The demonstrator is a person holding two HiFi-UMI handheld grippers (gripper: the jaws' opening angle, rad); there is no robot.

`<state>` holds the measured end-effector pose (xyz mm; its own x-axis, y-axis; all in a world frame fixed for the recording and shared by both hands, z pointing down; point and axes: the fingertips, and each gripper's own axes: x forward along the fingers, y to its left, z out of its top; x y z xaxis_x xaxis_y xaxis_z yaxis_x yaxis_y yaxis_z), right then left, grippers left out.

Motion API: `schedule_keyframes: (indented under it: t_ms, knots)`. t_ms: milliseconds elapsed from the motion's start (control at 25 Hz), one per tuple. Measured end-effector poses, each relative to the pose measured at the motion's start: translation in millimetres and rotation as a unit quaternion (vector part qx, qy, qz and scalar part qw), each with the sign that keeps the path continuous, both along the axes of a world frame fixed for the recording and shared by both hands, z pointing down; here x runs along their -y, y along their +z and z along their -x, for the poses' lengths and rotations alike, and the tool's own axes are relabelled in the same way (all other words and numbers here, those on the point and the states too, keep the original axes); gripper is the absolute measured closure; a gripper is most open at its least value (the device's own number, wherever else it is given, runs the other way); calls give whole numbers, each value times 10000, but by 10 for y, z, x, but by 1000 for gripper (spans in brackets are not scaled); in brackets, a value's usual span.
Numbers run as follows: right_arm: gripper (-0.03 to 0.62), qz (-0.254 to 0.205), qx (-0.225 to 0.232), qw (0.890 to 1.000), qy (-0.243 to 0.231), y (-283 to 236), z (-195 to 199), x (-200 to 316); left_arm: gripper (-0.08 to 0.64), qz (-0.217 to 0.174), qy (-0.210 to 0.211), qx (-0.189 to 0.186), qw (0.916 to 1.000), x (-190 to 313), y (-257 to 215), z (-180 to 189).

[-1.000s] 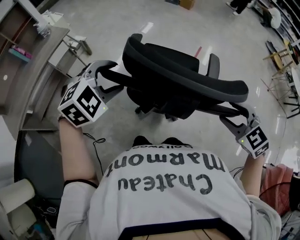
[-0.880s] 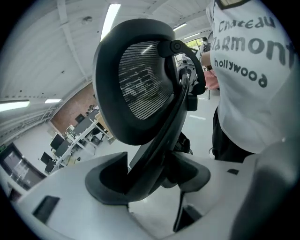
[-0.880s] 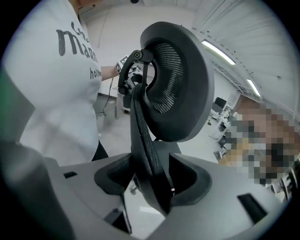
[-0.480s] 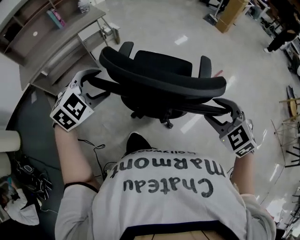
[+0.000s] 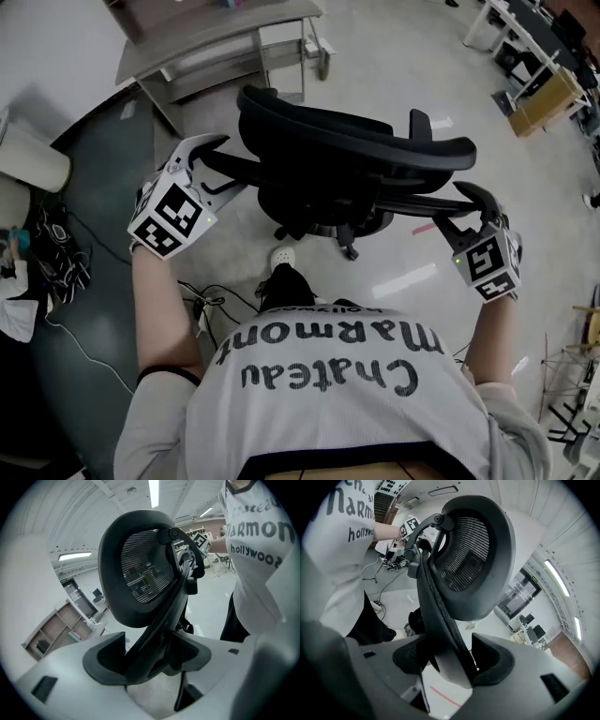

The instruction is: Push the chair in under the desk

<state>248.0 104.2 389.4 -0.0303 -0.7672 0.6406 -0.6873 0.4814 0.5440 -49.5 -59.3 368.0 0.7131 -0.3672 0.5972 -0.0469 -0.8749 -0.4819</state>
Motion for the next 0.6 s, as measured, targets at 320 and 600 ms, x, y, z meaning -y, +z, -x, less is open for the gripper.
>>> schedule_keyframes:
  t_ms: [320, 600]
  knots:
    - [316, -125, -71, 9954, -945, 11, 569, 576, 249, 76, -1264, 110, 9919, -214, 24, 897]
    - [315, -194, 72, 9841, -1764, -2, 1266, 1196, 238, -46, -1891, -38, 9819, 0, 0, 1649]
